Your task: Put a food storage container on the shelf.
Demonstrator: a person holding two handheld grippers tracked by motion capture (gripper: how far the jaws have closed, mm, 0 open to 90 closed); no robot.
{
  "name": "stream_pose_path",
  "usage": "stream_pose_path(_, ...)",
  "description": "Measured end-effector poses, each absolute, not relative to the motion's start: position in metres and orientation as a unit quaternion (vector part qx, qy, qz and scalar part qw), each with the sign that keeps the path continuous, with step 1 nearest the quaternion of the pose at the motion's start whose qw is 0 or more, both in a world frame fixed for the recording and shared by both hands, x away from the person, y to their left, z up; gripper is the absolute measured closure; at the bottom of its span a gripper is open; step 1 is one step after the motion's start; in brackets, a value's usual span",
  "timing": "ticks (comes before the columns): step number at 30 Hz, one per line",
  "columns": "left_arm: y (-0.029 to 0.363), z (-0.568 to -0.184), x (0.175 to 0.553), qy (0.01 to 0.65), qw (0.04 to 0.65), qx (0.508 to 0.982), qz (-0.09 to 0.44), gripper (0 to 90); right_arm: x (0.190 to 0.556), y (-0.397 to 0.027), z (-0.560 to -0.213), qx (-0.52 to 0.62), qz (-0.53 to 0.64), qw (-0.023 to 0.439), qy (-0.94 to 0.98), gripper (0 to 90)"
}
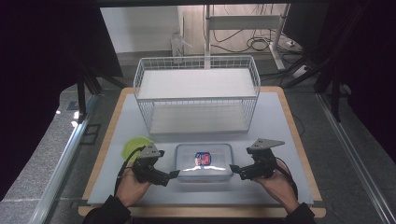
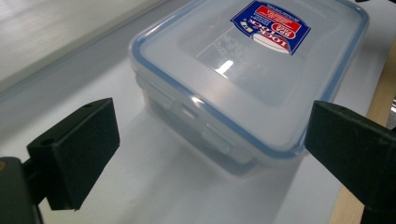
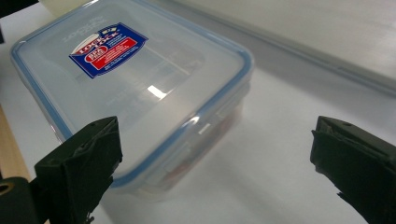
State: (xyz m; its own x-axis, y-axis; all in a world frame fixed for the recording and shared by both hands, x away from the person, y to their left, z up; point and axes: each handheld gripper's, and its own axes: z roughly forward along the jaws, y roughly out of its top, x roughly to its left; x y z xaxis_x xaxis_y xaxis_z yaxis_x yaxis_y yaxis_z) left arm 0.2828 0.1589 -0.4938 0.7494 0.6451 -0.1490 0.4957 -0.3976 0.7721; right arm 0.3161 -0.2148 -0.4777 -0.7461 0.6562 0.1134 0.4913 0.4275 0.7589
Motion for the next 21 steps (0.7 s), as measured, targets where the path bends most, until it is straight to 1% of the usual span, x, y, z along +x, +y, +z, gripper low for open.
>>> stream_pose_path(1, 0.157, -0.494, 0.285, 0.344, 0.428, 0.832, 0.082, 3.0, 0.317, -0.212, -0.478, 0.342, 0.409, 0.093, 0.841, 0.1)
stream_pose_path(8, 0.150, -0.504, 0.300, 0.360, 0.434, 0.825, 0.029, 2.3, 0.320, -0.197, -0.481, 0.330, 0.396, 0.065, 0.855, 0.0)
stream_pose_path(9, 0.149, -0.504, 0.301, 0.360, 0.435, 0.825, 0.025, 2.4, 0.324, -0.195, -0.485, 0.333, 0.391, 0.041, 0.857, 0.0)
stream_pose_path(10, 0.148, -0.505, 0.301, 0.360, 0.436, 0.825, 0.022, 2.4, 0.324, -0.195, -0.485, 0.333, 0.391, 0.041, 0.857, 0.0)
stream_pose_path(12, 0.145, -0.505, 0.303, 0.360, 0.437, 0.824, 0.012, 2.3, 0.328, -0.195, -0.488, 0.339, 0.395, 0.014, 0.854, 0.0)
stream_pose_path(13, 0.143, -0.506, 0.304, 0.363, 0.434, 0.825, 0.009, 0.0, 0.332, -0.194, -0.490, 0.340, 0.396, -0.007, 0.853, 0.0)
stream_pose_path(16, 0.142, -0.507, 0.307, 0.372, 0.435, 0.820, 0.005, 0.0, 0.335, -0.192, -0.492, 0.338, 0.399, -0.018, 0.852, 0.9)
stream_pose_path(17, 0.142, -0.508, 0.308, 0.379, 0.437, 0.816, -0.007, 0.0, 0.336, -0.189, -0.493, 0.336, 0.400, -0.029, 0.852, 0.7)
stream_pose_path(18, 0.142, -0.508, 0.308, 0.379, 0.437, 0.816, -0.007, 0.0, 0.336, -0.189, -0.493, 0.336, 0.400, -0.029, 0.852, 0.7)
stream_pose_path(20, 0.143, -0.511, 0.310, 0.385, 0.440, 0.811, -0.025, 0.0, 0.339, -0.187, -0.495, 0.343, 0.399, -0.038, 0.850, 0.1)
stream_pose_path(21, 0.143, -0.512, 0.311, 0.389, 0.441, 0.808, -0.036, 0.0, 0.341, -0.187, -0.496, 0.343, 0.403, -0.047, 0.847, 1.2)
